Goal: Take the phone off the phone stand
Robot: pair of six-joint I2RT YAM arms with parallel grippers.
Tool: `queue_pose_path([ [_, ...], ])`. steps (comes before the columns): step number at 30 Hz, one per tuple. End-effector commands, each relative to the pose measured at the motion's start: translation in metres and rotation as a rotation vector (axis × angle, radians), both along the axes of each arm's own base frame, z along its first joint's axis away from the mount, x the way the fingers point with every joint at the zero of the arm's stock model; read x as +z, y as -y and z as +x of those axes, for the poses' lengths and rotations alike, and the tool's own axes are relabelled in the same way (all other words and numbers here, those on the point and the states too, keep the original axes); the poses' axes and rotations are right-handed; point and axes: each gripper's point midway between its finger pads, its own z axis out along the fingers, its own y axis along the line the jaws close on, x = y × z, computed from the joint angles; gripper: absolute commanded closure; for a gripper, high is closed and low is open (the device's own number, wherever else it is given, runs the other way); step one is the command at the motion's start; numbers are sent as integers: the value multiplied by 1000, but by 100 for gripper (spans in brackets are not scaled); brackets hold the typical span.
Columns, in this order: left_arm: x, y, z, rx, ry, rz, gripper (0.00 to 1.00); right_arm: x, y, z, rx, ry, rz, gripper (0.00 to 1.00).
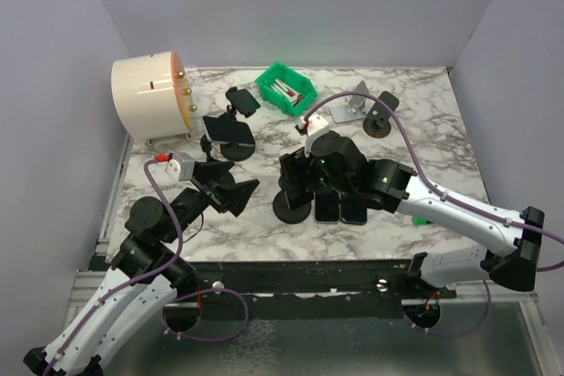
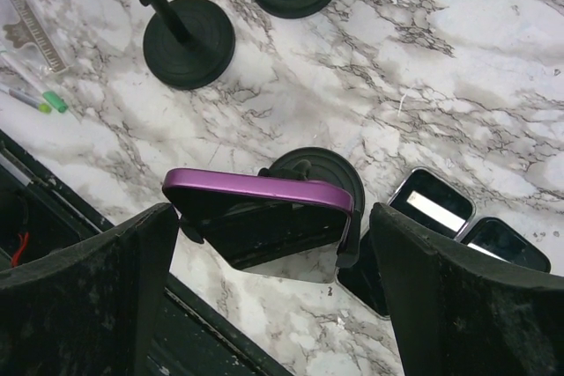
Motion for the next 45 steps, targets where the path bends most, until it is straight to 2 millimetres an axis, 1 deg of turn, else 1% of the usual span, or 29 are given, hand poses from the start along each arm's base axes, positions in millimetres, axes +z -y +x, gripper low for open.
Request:
queue_pose_path([
  [1, -4, -2, 1, 12, -8, 17, 1, 15, -5, 9, -44, 37, 35, 6],
  [10, -6, -1, 2, 10, -13, 20, 1, 14, -12, 10, -33, 43, 27, 6],
  [16, -7, 0, 2, 8, -17, 25, 1, 17, -16, 9, -35, 54, 21, 8],
  [21, -8, 0, 3, 10, -20, 27, 1, 15, -12, 11, -69, 52, 0, 9],
  [26, -9, 1, 3, 8, -23, 30, 1, 10, -6, 10, -118, 44, -23, 7],
  [34, -10, 1, 3, 7, -28, 32, 1, 4, -8, 10, -139, 41, -32, 6],
  [45, -10, 1, 3, 7, -27, 33, 1, -1, -7, 10, -144, 39, -35, 14],
])
